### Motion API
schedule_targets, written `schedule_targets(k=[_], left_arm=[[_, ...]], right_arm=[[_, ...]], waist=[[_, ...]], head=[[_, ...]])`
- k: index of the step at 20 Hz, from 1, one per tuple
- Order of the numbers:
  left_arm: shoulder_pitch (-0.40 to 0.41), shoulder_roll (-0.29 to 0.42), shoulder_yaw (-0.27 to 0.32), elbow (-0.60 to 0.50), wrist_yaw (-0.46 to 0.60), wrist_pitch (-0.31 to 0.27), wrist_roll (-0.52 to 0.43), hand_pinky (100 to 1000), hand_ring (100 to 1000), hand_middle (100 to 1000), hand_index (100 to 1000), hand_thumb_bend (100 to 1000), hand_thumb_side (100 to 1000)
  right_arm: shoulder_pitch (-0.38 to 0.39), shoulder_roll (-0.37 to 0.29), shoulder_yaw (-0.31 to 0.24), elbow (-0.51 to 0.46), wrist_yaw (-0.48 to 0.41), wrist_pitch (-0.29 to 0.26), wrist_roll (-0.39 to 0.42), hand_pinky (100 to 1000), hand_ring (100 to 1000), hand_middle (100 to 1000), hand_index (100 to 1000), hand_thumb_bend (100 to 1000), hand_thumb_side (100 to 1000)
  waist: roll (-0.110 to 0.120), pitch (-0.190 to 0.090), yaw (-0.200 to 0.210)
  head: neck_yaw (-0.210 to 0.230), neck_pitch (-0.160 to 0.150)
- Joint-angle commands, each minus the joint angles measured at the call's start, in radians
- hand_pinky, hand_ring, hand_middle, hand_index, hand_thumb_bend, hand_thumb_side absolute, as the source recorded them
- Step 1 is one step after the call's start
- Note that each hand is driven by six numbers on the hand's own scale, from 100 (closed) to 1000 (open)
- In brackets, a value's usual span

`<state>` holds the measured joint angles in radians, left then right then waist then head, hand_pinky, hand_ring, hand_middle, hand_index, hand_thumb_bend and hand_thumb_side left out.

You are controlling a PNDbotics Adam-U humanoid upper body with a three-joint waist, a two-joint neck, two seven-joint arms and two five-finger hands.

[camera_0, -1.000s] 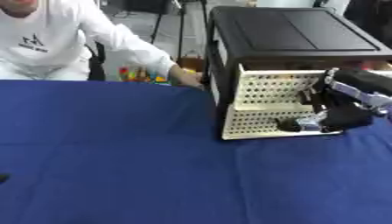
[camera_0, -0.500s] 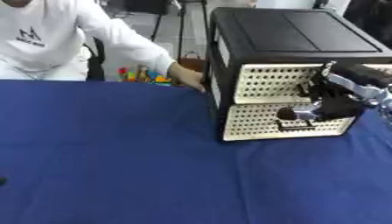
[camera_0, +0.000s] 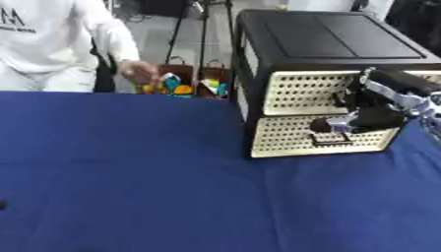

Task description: Pick up objects from table and place into drawer.

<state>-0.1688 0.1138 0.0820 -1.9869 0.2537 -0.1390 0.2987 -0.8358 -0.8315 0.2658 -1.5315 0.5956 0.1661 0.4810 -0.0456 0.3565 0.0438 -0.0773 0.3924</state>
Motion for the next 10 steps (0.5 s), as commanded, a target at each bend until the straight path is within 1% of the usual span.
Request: schedule_targets(k=[1,4,6,8,10], left_arm=[[-0.006,0.014,-0.003,-0.013,0.004,0.0,-0.004,572,682,737,899,584,1000],[-0.007,0.021,-0.001,-0.013,0.011,0.0,-0.003,573,683,735,899,585,1000],[-0.007,0.025,0.001,-0.013,0.017,-0.001,-0.001,573,683,733,899,586,1000],[-0.007,0.029,0.002,-0.013,0.024,-0.001,0.001,573,684,733,899,586,1000],[-0.006,0.033,0.002,-0.013,0.03,-0.002,0.002,573,684,732,899,587,1000]], right_arm=[[0.072,-0.027,0.066,-0.021,-0.057,-0.023,0.059,366,774,900,917,791,768],[0.126,-0.068,0.078,-0.08,-0.1,-0.05,0.103,348,726,834,863,755,734],[0.164,-0.096,0.073,-0.127,-0.13,-0.07,0.134,344,708,807,845,748,729],[0.195,-0.119,0.06,-0.177,-0.161,-0.076,0.164,340,703,802,843,755,728],[0.215,-0.134,0.044,-0.226,-0.191,-0.065,0.195,338,702,804,846,758,731]], waist=[[0.005,-0.01,-0.001],[0.004,-0.023,-0.007],[0.004,-0.033,-0.012],[0.005,-0.043,-0.016],[0.007,-0.053,-0.021]], head=[[0.003,-0.007],[0.007,0.001],[0.009,0.008],[0.007,0.016],[0.008,0.024]])
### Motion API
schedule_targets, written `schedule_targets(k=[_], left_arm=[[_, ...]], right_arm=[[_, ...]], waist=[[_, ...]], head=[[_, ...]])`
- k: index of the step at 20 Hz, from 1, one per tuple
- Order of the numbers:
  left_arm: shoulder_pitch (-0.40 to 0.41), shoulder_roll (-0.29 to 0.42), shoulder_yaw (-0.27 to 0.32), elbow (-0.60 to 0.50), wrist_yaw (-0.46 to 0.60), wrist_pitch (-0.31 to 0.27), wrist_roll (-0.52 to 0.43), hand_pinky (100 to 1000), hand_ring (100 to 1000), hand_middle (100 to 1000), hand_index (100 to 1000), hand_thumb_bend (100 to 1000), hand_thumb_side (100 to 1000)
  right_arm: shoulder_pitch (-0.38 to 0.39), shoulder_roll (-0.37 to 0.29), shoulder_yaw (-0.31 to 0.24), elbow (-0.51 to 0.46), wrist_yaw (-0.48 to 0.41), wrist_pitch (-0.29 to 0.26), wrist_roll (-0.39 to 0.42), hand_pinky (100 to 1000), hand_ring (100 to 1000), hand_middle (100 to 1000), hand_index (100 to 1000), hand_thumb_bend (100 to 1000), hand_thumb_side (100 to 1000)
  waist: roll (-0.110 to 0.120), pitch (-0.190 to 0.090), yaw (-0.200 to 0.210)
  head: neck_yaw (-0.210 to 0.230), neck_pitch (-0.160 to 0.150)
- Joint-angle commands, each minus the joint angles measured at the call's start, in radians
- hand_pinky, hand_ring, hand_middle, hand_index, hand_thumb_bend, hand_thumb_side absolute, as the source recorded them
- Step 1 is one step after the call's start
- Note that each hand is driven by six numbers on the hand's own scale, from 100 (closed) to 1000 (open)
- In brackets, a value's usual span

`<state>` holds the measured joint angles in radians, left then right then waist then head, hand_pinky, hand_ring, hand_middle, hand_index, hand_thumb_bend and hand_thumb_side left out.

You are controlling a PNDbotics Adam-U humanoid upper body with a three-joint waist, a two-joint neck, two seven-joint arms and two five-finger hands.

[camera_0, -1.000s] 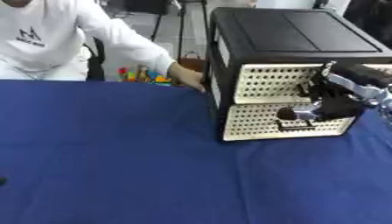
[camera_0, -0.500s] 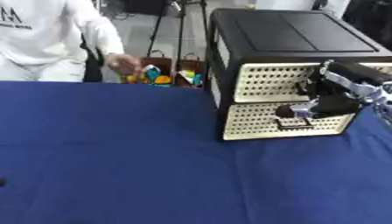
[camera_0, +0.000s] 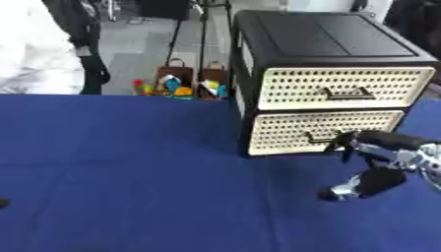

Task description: Pick up objects from table and place into drawer.

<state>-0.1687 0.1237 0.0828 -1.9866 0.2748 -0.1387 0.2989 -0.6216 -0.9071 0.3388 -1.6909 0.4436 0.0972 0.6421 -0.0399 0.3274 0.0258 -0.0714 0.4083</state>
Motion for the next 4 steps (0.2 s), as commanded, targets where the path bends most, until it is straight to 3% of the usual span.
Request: schedule_targets(k=[1,4], left_arm=[[-0.006,0.025,0.002,-0.013,0.012,-0.002,0.002,573,684,732,899,587,1000],[-0.004,0.028,0.002,-0.013,0.018,-0.002,0.002,574,684,732,899,588,1000]], right_arm=[[0.008,-0.065,-0.036,-0.091,-0.054,0.013,0.048,338,702,806,848,760,735],[0.02,-0.08,-0.057,-0.157,-0.092,0.052,0.091,337,702,812,853,766,737]], waist=[[0.002,-0.028,-0.004],[0.004,-0.037,-0.006]], head=[[0.002,0.01],[0.003,0.013]])
